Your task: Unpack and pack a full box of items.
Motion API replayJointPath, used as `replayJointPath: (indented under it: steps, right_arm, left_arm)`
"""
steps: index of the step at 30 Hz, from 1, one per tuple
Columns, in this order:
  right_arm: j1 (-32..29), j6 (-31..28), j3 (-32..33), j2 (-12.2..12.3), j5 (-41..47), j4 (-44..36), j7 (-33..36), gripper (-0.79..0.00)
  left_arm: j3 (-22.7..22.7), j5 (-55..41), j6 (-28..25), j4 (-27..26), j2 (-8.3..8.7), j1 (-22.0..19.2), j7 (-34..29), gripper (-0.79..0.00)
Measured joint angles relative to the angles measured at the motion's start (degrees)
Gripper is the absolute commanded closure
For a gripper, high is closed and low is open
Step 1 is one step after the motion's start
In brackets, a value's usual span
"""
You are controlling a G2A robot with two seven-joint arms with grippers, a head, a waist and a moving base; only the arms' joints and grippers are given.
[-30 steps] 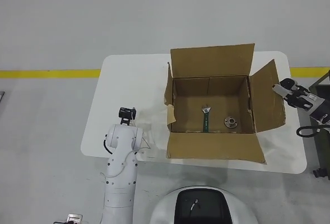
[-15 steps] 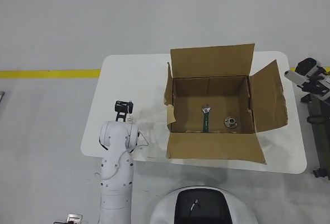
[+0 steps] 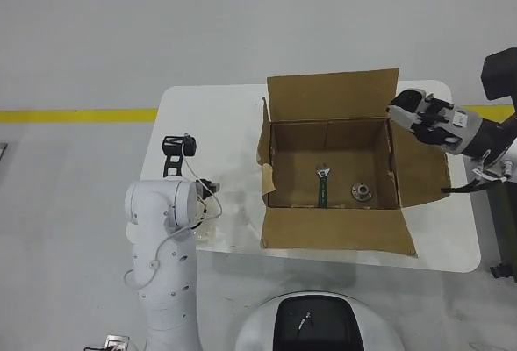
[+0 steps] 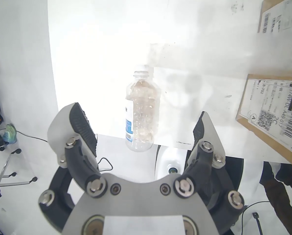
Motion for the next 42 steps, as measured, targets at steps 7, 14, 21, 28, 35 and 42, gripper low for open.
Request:
replayJointPath:
  steps: [7, 14, 21, 28, 35, 42]
  right_arm:
    - [1.36, 12.1, -6.39, -1.29, 9.26, 0.52, -4.88, 0.0]
    - [-2.57, 17.77, -8.25, -1.43, 1.44, 1.3, -8.23, 0.0]
    - [-9.38, 16.1, -1.47, -0.33, -4.13, 2.43, -6.6, 0.0]
    - [-12.88, 15.26, 2.18, 0.22, -8.06, 2.44, -4.03, 0.0]
    - [-9.58, 16.22, 2.73, -0.34, 2.92, -1.8, -4.52, 0.0]
    - [-4.51, 20.91, -3.67, -2.25, 25.4, -4.07, -10.59, 0.0]
  left_arm:
    - [0.68, 2.31, -0.17, -1.62, 0.21, -0.71, 0.0, -0.785]
    - [0.66, 2.15, -0.17, -1.59, 0.2, -0.7, 0.0, -0.785]
    - [0.66, 2.15, -0.17, -1.59, 0.2, -0.7, 0.0, -0.785]
    - [0.66, 2.15, -0.17, -1.59, 0.2, -0.7, 0.0, -0.785]
    - [0.66, 2.15, -0.17, -1.59, 0.2, -0.7, 0.0, -0.785]
    - [0.66, 2.15, -0.17, -1.59, 0.2, -0.7, 0.0, -0.785]
